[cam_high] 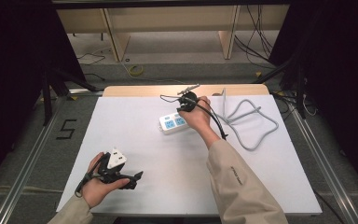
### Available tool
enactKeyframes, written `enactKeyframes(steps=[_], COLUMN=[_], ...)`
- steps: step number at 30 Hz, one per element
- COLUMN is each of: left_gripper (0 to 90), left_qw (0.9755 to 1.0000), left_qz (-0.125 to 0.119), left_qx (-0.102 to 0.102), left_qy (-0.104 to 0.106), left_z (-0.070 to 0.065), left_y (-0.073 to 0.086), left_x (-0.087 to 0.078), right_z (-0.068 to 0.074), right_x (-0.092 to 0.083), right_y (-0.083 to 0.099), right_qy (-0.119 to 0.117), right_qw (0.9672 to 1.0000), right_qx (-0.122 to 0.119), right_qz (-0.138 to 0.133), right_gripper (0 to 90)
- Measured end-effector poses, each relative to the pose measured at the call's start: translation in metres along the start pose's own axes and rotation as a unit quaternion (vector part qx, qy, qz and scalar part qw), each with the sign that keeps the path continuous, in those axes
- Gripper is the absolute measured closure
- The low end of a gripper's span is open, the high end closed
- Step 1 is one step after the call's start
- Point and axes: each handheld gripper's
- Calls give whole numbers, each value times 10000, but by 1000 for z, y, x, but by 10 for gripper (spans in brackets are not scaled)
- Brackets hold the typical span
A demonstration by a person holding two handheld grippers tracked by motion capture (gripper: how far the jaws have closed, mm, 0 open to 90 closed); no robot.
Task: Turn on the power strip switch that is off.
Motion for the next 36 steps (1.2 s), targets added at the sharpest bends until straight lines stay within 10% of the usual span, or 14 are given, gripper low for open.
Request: enactKeyframes(steps=[20,36], left_gripper=[40,39], left_qw=[9999,9998], left_qz=[99,141], left_qx=[-51,-128], left_qy=[8,14], left_z=[0,3], left_y=[1,3], left_x=[2,1], right_z=[-28,-29], right_x=[-56,-110], right_y=[43,100], right_qy=[-187,-335], right_qw=[9993,9992], right_qx=[175,189], right_qz=[272,-123], right_gripper=[543,390])
Point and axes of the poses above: each handheld gripper's, and its own axes: x roughly forward along the jaws, y roughly out of its underside, z roughly to its left, and after that the axes turned 1 degree about -y, right-handed
